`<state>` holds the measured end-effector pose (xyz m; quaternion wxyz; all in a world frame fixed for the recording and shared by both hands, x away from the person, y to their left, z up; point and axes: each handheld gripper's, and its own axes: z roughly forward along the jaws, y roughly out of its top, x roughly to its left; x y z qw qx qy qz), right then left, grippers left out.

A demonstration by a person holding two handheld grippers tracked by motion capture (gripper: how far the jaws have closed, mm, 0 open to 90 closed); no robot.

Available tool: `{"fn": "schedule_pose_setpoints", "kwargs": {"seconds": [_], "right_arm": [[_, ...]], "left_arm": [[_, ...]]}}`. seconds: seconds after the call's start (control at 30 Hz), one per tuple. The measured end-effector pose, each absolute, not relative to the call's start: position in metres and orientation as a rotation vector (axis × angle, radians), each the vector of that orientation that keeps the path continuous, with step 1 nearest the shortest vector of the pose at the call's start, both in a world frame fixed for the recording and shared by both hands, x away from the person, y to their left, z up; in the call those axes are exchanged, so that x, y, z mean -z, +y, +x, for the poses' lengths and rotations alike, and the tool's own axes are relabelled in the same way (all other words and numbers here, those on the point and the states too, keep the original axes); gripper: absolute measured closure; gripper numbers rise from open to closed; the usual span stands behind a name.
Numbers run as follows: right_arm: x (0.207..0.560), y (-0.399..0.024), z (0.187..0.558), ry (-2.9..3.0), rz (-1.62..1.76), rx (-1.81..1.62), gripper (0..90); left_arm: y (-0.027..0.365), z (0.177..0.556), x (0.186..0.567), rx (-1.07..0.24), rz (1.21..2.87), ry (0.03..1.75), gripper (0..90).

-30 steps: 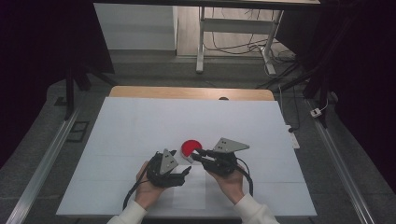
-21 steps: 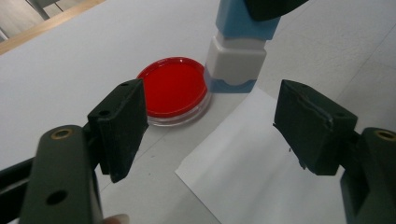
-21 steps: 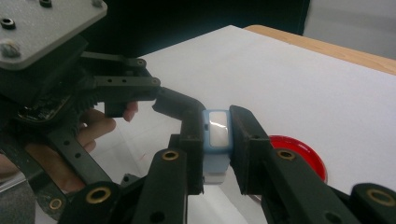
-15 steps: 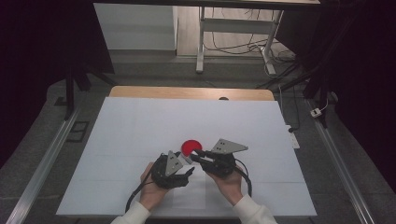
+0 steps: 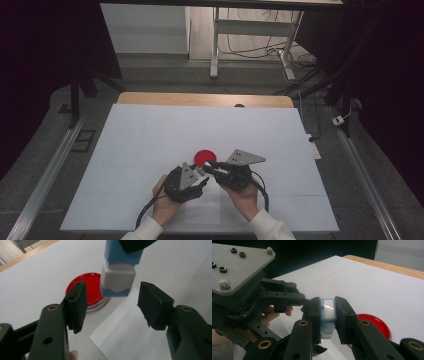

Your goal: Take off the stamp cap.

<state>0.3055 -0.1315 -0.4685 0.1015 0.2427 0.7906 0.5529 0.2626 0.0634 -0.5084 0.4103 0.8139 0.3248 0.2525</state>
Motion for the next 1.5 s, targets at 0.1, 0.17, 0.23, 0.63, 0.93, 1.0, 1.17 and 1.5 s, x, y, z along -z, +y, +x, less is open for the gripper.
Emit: {"fn": "schedule_pose_setpoints", "kwargs": {"seconds": [0.1,0.17,0.23,0.63,0.93,1.0,1.17,1.5], "right_arm": [[0.4685,-0.1317,0.3054,2.332,0.719,-1.639,74.9],[0.4684,-0.1318,0.3053,2.329,0.72,-1.643,74.9],[0.4684,-0.1319,0.3053,2.328,0.724,-1.649,74.9],[0.4701,-0.132,0.3054,2.322,0.741,-1.664,74.9],[0.4711,-0.1326,0.3053,2.317,0.757,-1.673,74.9],[0.4715,-0.1326,0.3054,2.313,0.763,-1.677,74.9],[0.4728,-0.1322,0.3047,2.305,0.768,-1.677,74.9],[0.4728,-0.1324,0.3037,2.296,0.771,-1.676,75.0]], "left_arm": [[0.0629,0.263,0.5093,-0.642,2.052,0.819,45.0],[0.0623,0.2632,0.5099,-0.648,2.054,0.822,46.5],[0.0618,0.2632,0.5106,-0.649,2.055,0.821,48.3],[0.0599,0.2634,0.5128,-0.671,2.062,0.814,60.1],[0.06,0.2637,0.5131,-0.68,2.059,0.815,63.9],[0.0599,0.2637,0.5132,-0.683,2.058,0.82,64.0],[0.0597,0.2636,0.5134,-0.686,2.055,0.823,64.0],[0.0599,0.2635,0.5138,-0.685,2.053,0.815,65.1]]}}
